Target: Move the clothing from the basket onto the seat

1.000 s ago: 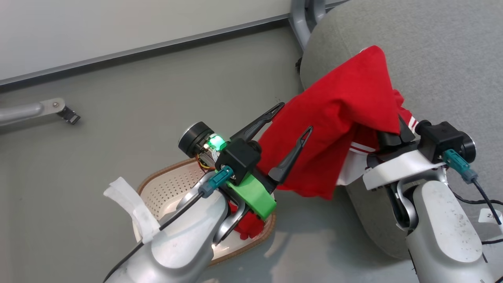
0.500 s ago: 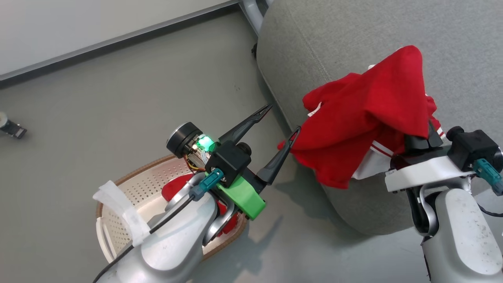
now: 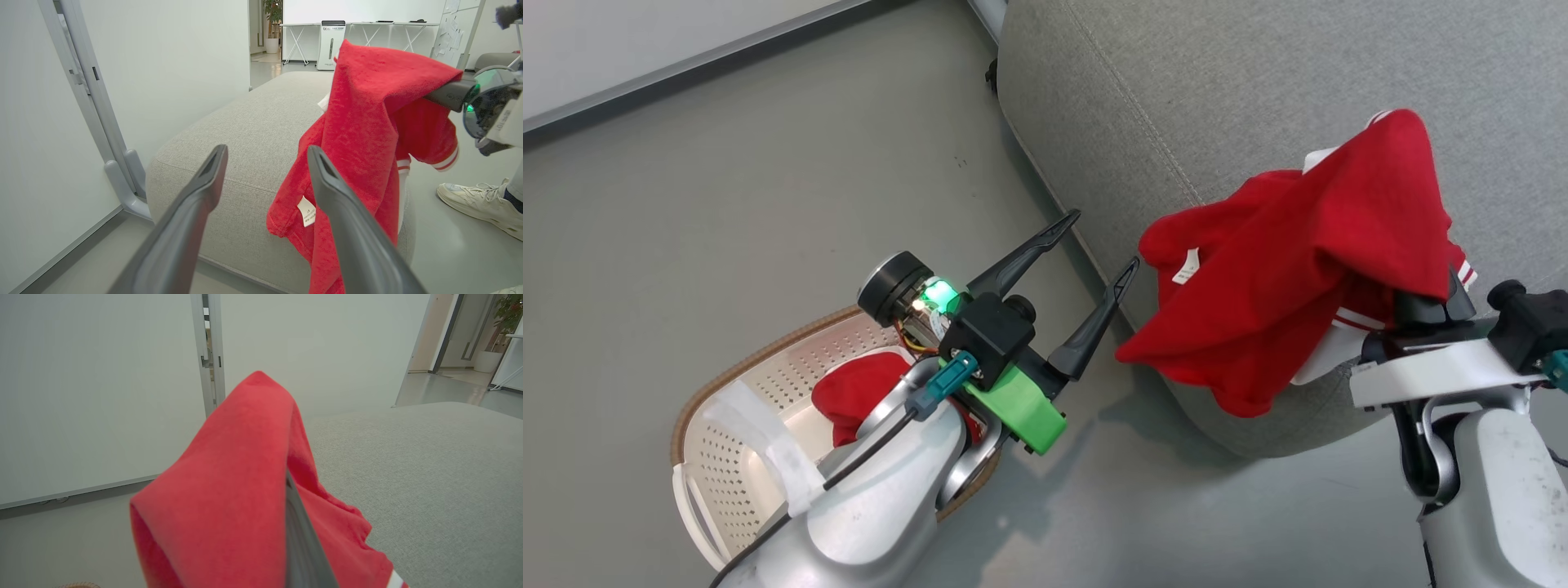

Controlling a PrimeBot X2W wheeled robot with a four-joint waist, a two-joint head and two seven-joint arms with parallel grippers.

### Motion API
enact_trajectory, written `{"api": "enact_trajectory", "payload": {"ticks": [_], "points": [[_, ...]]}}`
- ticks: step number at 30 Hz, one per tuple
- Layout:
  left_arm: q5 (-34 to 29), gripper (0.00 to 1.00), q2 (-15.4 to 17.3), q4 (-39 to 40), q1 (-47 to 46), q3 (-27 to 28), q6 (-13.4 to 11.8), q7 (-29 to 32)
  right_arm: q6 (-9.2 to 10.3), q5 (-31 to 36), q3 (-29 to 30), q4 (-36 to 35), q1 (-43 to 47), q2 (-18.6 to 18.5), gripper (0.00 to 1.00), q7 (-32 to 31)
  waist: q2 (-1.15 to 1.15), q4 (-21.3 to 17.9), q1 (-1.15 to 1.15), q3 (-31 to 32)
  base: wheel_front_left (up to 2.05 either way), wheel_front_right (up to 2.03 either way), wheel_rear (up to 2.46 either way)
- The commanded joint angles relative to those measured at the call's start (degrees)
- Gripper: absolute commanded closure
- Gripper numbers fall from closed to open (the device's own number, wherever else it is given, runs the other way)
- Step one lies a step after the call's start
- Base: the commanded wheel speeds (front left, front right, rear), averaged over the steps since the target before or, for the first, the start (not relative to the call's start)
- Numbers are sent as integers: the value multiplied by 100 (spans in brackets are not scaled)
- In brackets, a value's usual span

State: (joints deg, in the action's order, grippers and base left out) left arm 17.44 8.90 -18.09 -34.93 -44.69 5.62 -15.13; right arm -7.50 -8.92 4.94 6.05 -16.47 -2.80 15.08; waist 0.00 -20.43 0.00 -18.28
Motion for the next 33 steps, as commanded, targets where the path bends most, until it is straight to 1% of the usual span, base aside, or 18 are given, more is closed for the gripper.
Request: {"api": "enact_trajectory", "payload": {"ticks": [1,8,13,20,26,33], "points": [[-40,0,22,36,59,33,23,-3,2,40,52,-62,-155,-18,100,14,0,23,0,-19,0,0,0],[-127,0,21,120,-157,131,37,-3,2,337,425,-184,-963,-20,100,14,0,182,0,-282,0,0,0],[-209,0,68,153,-337,188,47,-3,2,485,732,-241,-1755,-170,100,14,0,334,0,-644,0,0,0],[-288,0,113,201,-662,233,73,-3,2,534,1159,-106,-2875,-675,100,14,0,572,0,-1294,0,0,0],[-372,0,123,237,-909,234,83,-2,2,504,1409,351,-3768,-1129,100,13,0,735,0,-1807,0,0,0],[-445,0,101,269,-1072,212,95,-3,2,561,1417,1312,-4489,-1339,100,14,0,869,0,-2205,0,0,0]]}}
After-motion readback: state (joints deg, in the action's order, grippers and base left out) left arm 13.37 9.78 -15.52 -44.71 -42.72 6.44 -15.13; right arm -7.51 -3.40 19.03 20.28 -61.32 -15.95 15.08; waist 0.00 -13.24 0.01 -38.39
